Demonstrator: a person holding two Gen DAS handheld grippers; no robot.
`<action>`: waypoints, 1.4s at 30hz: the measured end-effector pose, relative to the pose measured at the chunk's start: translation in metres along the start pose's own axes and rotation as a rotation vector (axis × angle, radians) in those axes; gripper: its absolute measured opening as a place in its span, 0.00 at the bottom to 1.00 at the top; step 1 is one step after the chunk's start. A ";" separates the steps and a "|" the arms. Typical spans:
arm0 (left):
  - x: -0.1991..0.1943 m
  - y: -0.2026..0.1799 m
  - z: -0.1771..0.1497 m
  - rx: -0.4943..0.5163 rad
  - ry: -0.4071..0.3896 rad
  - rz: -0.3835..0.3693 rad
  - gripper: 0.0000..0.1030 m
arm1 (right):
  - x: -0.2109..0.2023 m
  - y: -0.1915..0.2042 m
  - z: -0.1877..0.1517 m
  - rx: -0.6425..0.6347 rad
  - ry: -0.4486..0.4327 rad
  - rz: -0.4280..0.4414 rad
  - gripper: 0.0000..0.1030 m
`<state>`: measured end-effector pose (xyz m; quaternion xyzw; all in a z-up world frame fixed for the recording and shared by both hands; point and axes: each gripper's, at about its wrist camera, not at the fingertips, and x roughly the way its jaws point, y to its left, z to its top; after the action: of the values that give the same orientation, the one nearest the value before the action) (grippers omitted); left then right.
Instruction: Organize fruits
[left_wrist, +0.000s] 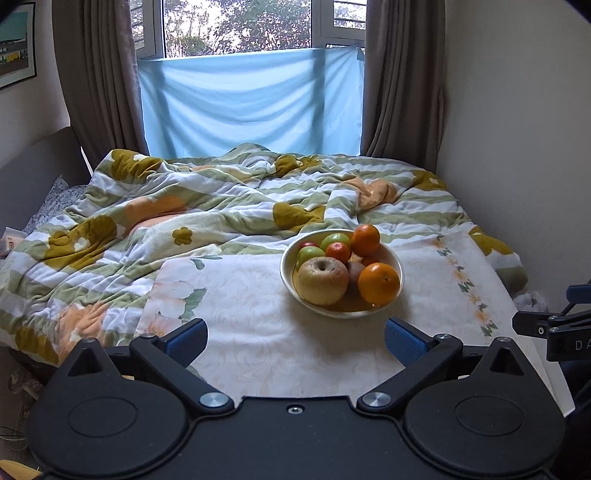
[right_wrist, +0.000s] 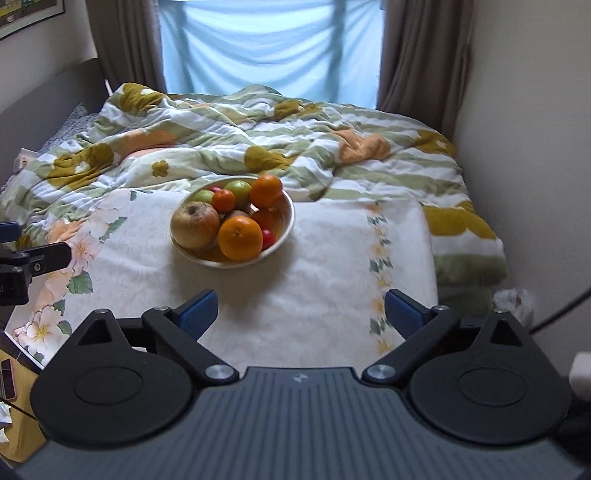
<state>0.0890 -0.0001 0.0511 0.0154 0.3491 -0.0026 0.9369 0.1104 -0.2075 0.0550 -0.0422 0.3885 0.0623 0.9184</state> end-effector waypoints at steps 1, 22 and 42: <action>-0.003 -0.001 -0.004 -0.001 0.000 0.000 1.00 | -0.002 0.000 -0.004 0.005 0.004 -0.009 1.00; -0.012 0.003 -0.019 -0.025 -0.005 0.008 1.00 | -0.014 0.001 -0.027 0.059 0.023 -0.027 1.00; -0.011 0.007 -0.021 -0.026 -0.013 0.015 1.00 | -0.017 0.010 -0.023 0.071 0.029 -0.027 1.00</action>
<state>0.0665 0.0078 0.0425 0.0057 0.3430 0.0087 0.9393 0.0802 -0.2015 0.0510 -0.0156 0.4032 0.0355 0.9143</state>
